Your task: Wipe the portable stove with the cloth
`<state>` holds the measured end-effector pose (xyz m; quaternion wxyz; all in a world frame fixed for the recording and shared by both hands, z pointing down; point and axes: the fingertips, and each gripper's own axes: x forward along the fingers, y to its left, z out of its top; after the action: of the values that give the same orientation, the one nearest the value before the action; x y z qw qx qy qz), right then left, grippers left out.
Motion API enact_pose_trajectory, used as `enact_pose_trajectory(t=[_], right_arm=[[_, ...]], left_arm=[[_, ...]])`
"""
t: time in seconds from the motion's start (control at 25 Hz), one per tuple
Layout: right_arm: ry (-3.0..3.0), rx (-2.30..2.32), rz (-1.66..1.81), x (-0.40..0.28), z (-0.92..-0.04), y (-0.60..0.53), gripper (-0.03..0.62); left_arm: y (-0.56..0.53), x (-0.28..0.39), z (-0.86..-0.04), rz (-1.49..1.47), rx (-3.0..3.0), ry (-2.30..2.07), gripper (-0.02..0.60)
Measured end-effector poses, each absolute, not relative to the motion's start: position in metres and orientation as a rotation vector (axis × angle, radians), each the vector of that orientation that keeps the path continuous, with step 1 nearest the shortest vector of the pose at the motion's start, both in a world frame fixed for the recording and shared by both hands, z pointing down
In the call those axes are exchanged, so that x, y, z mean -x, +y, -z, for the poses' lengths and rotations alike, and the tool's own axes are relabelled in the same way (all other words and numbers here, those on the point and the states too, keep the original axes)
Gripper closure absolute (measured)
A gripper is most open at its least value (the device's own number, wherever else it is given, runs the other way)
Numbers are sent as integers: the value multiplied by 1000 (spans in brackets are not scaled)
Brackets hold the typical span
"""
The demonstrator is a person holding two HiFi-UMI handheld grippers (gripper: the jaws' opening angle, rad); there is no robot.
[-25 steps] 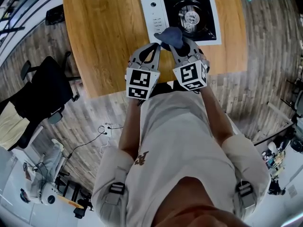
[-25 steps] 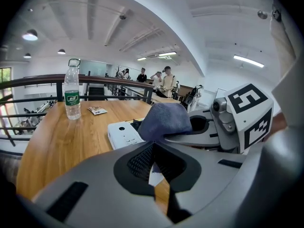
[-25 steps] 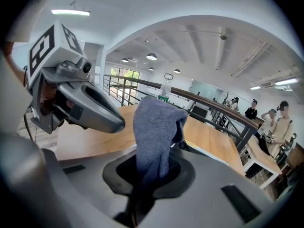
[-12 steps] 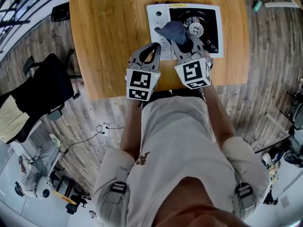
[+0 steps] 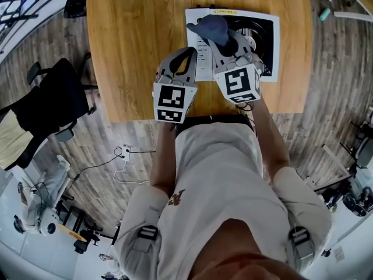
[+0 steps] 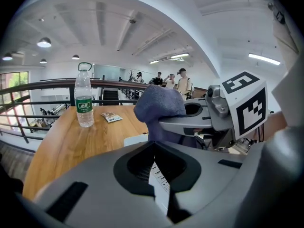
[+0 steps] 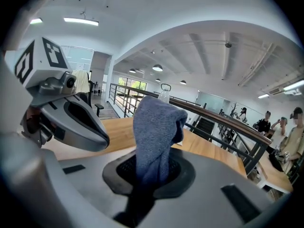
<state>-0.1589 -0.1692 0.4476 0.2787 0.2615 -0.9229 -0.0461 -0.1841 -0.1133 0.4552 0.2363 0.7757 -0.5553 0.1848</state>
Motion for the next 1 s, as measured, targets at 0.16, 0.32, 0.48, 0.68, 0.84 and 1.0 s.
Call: enact_pose_trajectory(t=[0.16, 0.32, 0.48, 0.68, 0.84, 1.0], right_arm=[[-2490, -710, 164, 171, -447, -190, 542], [-2491, -688, 164, 184, -458, -210, 542], [-2463, -634, 136, 202, -481, -224, 542], [-2416, -540, 90, 219, -514, -225, 542], [-2375, -494, 114, 227, -528, -223, 542], [-2302, -468, 181, 231, -538, -217, 542]], left_arm=[[-123, 190, -458, -499, -2103, -1545, 561], [-128, 193, -465, -491, -2080, -1551, 561], [-133, 201, -475, -489, -2047, -1557, 561], [-134, 208, -484, -485, -2012, -1561, 561], [-134, 212, -488, -482, -1995, -1561, 561], [-133, 212, -489, -476, -1989, -1562, 561]])
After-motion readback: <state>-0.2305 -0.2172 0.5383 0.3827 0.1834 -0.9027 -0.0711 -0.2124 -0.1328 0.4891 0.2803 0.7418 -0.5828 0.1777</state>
